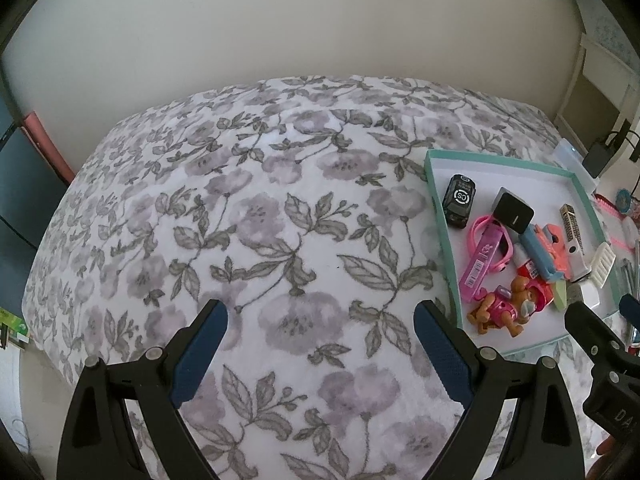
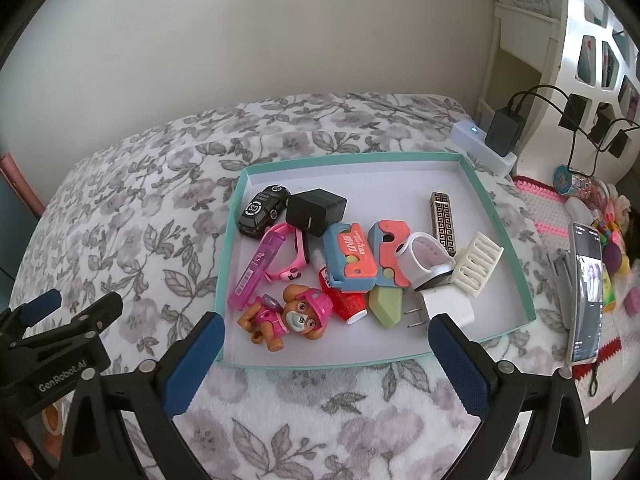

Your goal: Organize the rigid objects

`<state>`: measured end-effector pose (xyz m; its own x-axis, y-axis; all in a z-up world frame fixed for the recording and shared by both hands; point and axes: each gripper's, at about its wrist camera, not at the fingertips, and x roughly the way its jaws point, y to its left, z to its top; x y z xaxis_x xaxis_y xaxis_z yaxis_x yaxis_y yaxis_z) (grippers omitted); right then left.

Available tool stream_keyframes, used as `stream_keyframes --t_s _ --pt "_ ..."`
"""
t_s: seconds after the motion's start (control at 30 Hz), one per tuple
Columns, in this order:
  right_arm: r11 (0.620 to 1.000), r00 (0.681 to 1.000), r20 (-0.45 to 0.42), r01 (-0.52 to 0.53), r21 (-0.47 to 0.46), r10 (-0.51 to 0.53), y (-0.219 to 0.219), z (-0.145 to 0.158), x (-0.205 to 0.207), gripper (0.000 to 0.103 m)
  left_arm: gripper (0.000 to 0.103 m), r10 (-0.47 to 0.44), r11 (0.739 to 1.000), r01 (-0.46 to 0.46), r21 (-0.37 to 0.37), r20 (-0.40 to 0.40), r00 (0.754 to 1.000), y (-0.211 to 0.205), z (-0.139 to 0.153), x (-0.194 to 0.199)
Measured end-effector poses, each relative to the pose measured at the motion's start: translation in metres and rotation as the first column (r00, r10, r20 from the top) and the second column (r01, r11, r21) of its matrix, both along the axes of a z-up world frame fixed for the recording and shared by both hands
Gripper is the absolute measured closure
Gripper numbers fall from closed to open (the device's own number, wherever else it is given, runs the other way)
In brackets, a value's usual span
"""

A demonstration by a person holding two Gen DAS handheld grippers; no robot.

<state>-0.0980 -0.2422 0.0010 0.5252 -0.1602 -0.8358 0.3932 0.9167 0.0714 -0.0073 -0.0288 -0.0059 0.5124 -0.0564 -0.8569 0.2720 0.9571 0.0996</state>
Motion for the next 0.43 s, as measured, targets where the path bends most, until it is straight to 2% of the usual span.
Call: stream_keyframes --t_s 0.43 --pt "1.0 1.0 -0.004 0.005 0.003 -0.005 -0.0019 -0.0023 0.0003 0.0 0.008 -0.003 1.0 0.003 -0.006 0.001 1.0 -0.0019 -0.0017 0.0016"
